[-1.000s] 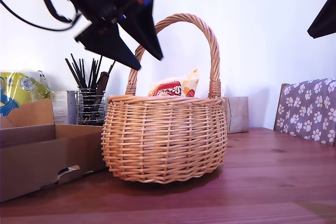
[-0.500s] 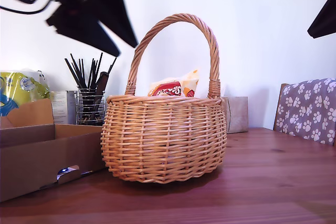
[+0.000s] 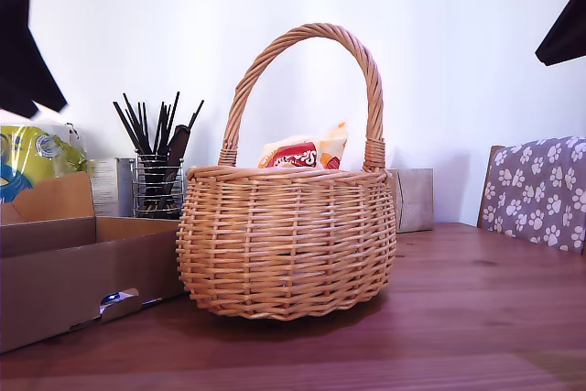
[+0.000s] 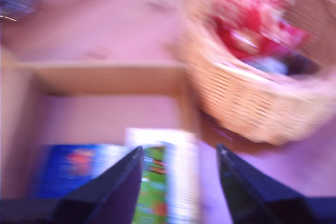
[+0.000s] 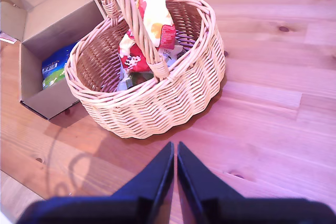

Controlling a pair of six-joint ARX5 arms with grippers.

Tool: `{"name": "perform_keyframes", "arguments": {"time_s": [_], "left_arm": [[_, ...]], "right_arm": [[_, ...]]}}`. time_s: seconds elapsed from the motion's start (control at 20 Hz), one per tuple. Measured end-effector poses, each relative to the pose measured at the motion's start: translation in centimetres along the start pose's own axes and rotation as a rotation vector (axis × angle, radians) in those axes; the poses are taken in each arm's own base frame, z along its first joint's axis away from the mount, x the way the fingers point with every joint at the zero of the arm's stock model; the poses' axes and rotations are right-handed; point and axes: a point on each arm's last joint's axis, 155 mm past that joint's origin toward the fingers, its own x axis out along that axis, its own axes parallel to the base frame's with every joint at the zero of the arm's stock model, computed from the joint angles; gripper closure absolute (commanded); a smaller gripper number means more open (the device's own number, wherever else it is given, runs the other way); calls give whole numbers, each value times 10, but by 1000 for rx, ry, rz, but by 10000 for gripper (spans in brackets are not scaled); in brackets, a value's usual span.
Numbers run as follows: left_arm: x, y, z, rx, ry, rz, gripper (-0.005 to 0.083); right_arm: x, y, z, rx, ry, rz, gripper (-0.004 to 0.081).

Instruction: Move the bags of Easter eggs from the cardboard box on the left into the woven basket on the right side.

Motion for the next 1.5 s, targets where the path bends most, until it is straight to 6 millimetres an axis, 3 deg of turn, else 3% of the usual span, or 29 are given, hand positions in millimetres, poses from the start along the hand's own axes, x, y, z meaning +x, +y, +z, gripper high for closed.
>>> {"name": "perform_keyframes", "arguments": {"time_s": [0.15, 0.7, 0.95, 1.15, 1.5], "left_arm": [[11, 18, -11, 0, 54, 57, 30], [84, 29, -79, -7, 406, -15, 30], [98, 37, -84, -34, 559, -39, 30], [106, 41, -114, -41, 704, -43, 30], [104, 42, -117, -50, 731, -37, 31]], "right_arm": [[0, 0, 1, -4, -3, 0, 782], [0, 0, 2, -25, -8, 0, 782], [0, 0, 2, -26, -8, 0, 782], [0, 0, 2, -26, -9, 0, 782], [0, 0, 3, -26, -10, 0, 782]]}}
